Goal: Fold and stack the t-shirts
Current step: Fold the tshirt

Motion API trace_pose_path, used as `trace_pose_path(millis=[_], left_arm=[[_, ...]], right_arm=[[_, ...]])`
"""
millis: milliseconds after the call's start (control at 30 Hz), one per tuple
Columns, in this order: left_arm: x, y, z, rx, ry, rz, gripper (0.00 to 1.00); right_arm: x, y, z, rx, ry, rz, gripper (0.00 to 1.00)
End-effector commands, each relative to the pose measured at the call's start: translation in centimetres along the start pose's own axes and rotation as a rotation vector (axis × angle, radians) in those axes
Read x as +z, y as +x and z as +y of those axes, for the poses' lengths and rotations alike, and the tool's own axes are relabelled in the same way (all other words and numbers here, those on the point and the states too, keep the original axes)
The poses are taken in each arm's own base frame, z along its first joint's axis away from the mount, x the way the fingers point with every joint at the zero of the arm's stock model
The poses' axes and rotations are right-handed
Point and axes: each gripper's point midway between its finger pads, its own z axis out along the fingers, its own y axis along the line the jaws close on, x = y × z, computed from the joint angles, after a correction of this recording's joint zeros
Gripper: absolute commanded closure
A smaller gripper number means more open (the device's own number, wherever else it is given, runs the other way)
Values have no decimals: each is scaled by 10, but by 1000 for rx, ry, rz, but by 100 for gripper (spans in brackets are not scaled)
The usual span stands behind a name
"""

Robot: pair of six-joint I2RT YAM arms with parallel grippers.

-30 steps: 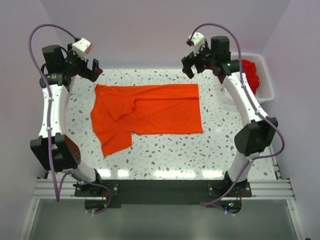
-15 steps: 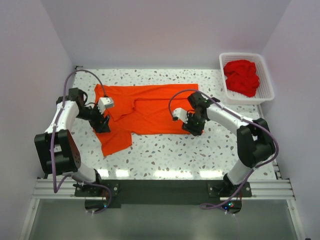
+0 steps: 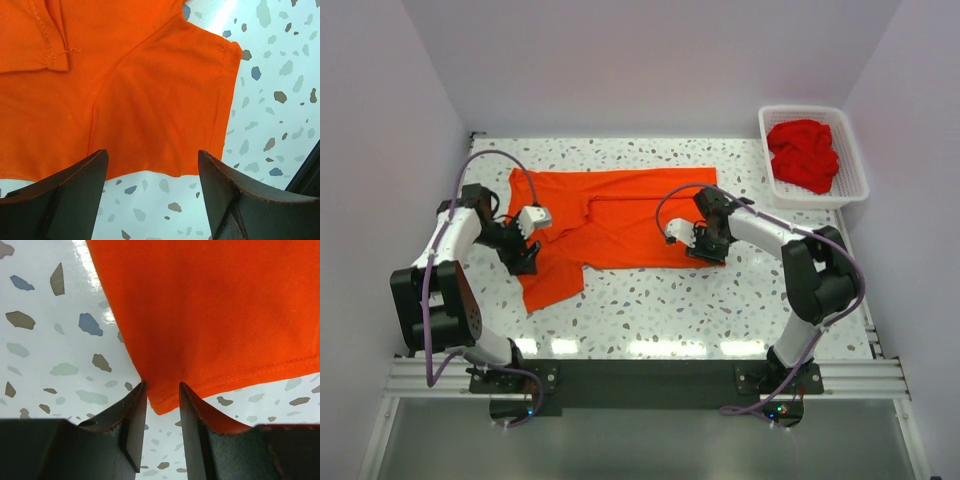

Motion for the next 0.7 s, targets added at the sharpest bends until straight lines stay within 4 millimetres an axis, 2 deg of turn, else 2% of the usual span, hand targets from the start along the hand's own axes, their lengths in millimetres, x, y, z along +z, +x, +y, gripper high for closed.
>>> trace_pose_path(millis=[0, 167, 367, 433, 533, 567, 600, 667], left_arm=[[-1, 0, 3, 40, -29, -1, 23], [1, 2, 1, 40, -27, -1, 23], [4, 16, 0, 54, -30, 47, 26], [5, 23, 1, 76, -54, 73, 29], [6, 29, 4, 116, -91, 104, 32], [6, 30, 4, 130, -97, 110, 33], [9, 35, 3, 138, -101, 131, 34], [10, 35, 8, 179, -130, 143, 38]], right_arm=[[-9, 0, 1, -27, 5, -19, 64], [-4, 11, 6, -34, -12, 0, 64], [13, 28, -7, 15, -4, 20, 65], [16, 30, -10, 17, 3, 20, 71], [15, 29, -13, 18, 7, 14, 84], [15, 29, -12, 19, 4, 13, 94], [15, 28, -13, 16, 5, 12, 99], [15, 27, -14, 27, 8, 11, 100]])
